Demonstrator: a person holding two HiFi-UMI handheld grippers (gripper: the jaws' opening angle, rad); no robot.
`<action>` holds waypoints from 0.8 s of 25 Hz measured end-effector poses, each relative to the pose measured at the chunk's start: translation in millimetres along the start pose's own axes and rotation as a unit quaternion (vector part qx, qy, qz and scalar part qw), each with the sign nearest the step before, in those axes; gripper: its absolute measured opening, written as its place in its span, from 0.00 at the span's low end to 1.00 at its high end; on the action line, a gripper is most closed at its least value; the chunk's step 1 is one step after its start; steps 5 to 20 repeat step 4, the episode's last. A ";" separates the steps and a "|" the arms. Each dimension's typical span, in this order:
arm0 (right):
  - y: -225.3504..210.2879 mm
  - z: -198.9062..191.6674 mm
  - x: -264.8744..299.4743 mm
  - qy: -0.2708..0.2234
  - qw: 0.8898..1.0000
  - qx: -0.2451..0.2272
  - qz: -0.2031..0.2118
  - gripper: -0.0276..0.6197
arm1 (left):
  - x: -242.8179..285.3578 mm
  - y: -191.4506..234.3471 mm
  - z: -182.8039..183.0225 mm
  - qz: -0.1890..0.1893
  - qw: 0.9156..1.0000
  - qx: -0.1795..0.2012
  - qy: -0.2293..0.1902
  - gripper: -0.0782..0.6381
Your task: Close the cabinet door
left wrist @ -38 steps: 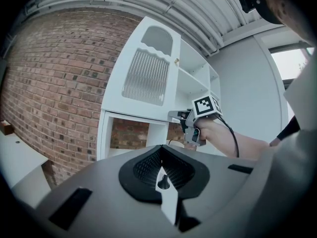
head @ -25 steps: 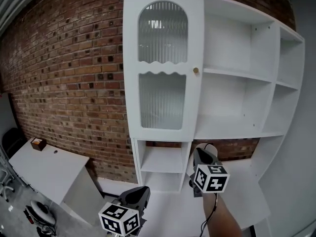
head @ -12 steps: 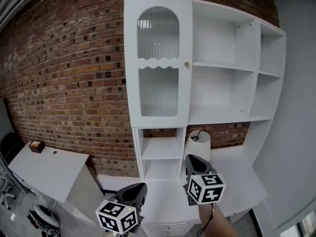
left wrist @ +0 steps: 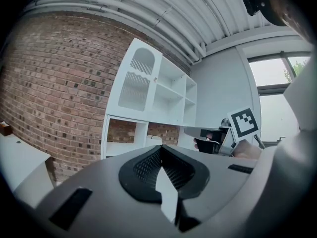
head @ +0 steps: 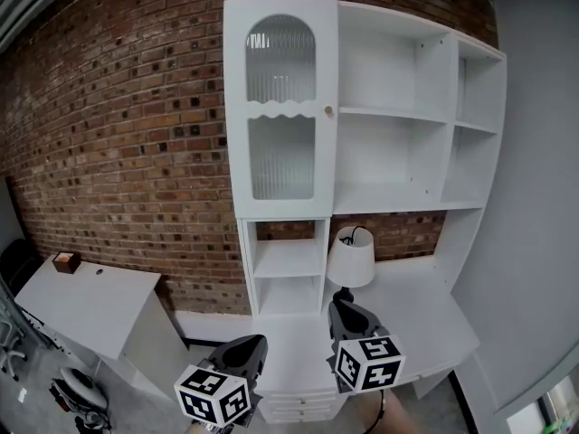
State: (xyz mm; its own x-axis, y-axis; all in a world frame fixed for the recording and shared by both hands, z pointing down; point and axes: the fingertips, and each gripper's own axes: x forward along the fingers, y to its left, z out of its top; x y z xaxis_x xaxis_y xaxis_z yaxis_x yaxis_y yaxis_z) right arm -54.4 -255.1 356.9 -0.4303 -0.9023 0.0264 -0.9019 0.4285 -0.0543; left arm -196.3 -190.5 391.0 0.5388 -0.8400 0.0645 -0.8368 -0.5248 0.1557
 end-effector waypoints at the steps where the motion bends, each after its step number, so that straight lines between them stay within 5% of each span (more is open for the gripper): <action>1: -0.1 -2.4 -6.7 0.002 1.000 0.001 0.002 0.09 | -1.9 -5.4 -0.3 0.002 1.000 0.000 -0.001 0.12; 20: -1.3 -9.1 -28.0 0.008 1.000 0.007 0.009 0.09 | -8.0 -22.4 -1.3 0.007 1.000 -0.002 -0.003 0.12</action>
